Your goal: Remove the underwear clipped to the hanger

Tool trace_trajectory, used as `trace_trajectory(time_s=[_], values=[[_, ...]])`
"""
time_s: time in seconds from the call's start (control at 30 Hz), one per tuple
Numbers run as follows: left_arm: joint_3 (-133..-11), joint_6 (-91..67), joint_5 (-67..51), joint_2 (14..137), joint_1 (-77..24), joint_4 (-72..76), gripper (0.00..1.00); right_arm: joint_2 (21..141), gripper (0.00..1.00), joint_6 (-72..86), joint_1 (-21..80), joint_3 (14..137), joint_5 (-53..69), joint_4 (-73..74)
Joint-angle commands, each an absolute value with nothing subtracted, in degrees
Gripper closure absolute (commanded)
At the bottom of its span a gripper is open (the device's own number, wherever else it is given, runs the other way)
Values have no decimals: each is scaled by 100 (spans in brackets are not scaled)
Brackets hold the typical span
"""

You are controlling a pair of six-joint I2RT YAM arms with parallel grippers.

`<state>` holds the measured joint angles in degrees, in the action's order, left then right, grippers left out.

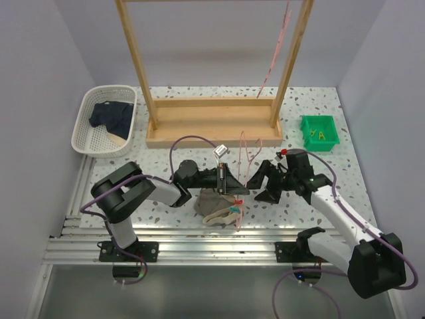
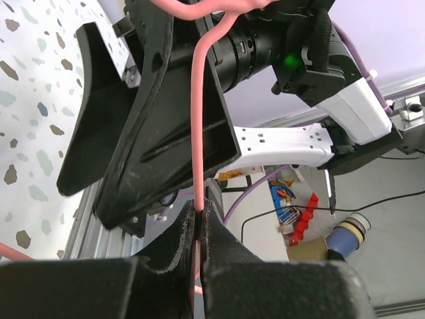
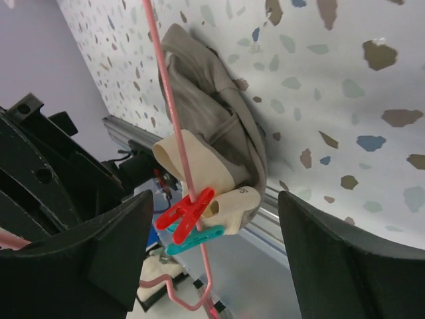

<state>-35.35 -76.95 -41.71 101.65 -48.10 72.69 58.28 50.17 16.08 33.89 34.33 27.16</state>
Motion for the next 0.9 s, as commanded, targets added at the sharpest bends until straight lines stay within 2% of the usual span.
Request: trace_trajectory(time_s=[0.0, 0.23, 0.4, 0.5, 0.53, 0.6, 0.63, 0.73, 0.8, 0.87], values=[[-3814, -7629, -4201, 10072, -4843, 8385, 100, 5924, 22, 5378, 1871, 3638, 3770, 2250], [-4025, -7453, -4245, 10046, -4983, 8104, 100, 6354, 25, 5370, 2267, 3779, 3972, 2233], [-3973, -7462, -4315, 10099, -4992, 8112, 100, 6583, 35, 5151, 2452, 3937, 4289, 2311], [-3946, -7392, -4342, 10099, -4992, 7990, 100, 6653, 47, 4782, 2478, 4078, 4403, 2689], [-3938, -7348, -4359, 10099, -4992, 7954, 100, 6662, 57, 4694, 2479, 4096, 4429, 2785], [-3938, -7313, -4368, 10081, -4983, 7884, 100, 6680, 68, 4448, 2470, 4131, 4482, 3058], [-3929, -7278, -4377, 10072, -4983, 7875, 100, 6662, 80, 4404, 2470, 4131, 4509, 3172], [-3946, -7260, -4377, 10046, -4975, 7849, 100, 6627, 90, 4254, 2470, 4113, 4326, 3374], [-3938, -7242, -4386, 10011, -4966, 7814, 100, 6627, 88, 4228, 2470, 4122, 4210, 3401], [-3938, -7190, -4377, 9949, -4948, 7735, 100, 6618, 79, 4280, 2470, 4122, 4263, 3314]])
